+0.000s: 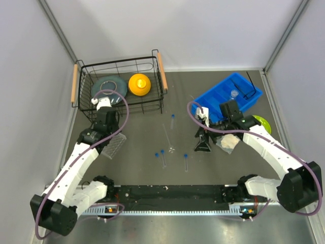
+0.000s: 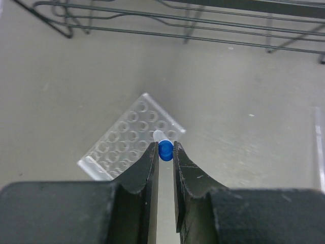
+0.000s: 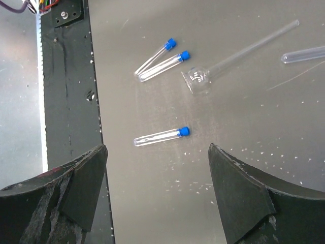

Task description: Organize the chemistry lab equipment

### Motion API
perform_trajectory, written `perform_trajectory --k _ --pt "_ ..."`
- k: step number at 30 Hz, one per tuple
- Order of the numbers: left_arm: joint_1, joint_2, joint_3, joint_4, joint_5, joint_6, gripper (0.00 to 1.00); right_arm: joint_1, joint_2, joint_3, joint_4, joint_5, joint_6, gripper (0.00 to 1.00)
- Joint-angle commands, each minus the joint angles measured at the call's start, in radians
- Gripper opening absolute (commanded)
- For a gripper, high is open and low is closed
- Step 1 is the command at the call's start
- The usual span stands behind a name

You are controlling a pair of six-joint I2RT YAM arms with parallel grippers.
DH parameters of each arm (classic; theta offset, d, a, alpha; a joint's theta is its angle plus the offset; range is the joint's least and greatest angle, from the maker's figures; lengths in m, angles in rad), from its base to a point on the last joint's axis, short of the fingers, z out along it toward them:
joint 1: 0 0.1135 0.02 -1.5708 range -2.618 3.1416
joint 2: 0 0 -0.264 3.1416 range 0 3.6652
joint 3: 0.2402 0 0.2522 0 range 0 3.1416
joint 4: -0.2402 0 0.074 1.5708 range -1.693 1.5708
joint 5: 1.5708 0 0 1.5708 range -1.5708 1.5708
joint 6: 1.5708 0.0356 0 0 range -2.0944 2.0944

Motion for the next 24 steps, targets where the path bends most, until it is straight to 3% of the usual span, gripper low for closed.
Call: perform_trajectory --k 1,24 --pt "0.086 -0.013 -0.046 0.079 -0.067 0.087 0.06 -0.016 -0.015 -0.018 0.060 -0.038 -0.030 0.81" --pt "0.220 0.117 -0.098 0.256 0.086 0.149 0.07 -0.024 -0.017 -0.038 0.074 -0.051 -0.022 0.81"
